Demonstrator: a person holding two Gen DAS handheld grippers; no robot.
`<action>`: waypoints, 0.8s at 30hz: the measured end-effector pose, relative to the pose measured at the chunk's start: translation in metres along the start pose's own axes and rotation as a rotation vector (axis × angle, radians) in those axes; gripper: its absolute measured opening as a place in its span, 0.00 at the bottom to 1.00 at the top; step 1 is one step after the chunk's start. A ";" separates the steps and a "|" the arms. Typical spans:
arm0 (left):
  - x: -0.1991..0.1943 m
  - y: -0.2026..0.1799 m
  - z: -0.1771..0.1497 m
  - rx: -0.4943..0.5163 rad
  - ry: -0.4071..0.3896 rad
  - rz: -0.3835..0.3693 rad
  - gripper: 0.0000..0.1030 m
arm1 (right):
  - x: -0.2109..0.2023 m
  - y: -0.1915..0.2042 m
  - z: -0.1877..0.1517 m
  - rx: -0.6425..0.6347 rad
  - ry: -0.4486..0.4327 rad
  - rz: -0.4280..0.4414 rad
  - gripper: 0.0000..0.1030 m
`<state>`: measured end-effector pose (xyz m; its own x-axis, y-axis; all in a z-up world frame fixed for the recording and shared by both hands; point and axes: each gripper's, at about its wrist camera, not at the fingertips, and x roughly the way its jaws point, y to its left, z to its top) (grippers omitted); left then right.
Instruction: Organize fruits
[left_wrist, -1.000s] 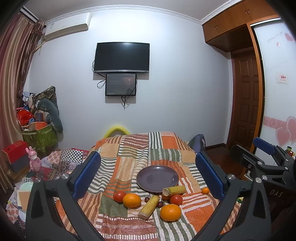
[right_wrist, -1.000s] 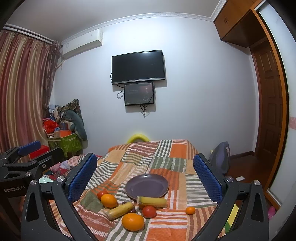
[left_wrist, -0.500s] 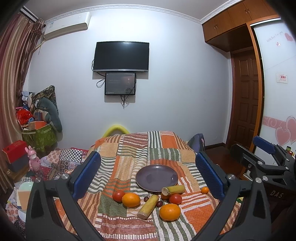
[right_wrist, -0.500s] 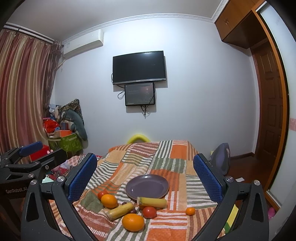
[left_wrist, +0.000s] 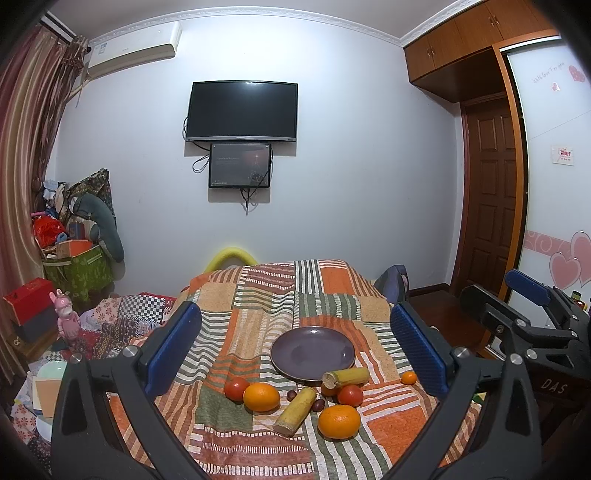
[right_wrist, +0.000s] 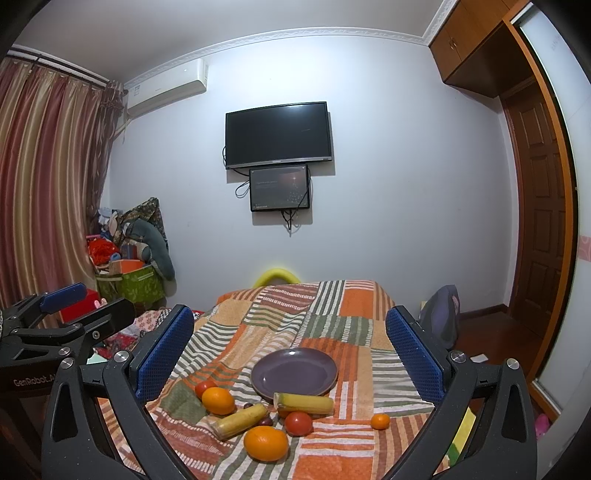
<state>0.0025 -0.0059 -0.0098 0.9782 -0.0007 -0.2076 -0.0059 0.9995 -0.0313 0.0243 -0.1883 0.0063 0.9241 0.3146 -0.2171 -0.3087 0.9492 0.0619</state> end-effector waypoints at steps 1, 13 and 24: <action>0.000 0.000 0.001 0.000 0.000 0.000 1.00 | 0.000 0.000 0.000 0.000 -0.001 0.000 1.00; 0.000 0.000 0.002 -0.002 0.002 -0.001 1.00 | -0.001 0.001 -0.001 -0.001 -0.004 0.000 1.00; 0.005 0.003 0.002 -0.010 0.030 -0.030 1.00 | 0.008 -0.005 -0.008 0.001 0.045 -0.002 1.00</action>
<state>0.0081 -0.0026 -0.0091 0.9713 -0.0316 -0.2359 0.0209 0.9986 -0.0477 0.0318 -0.1906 -0.0036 0.9137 0.3118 -0.2606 -0.3063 0.9499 0.0624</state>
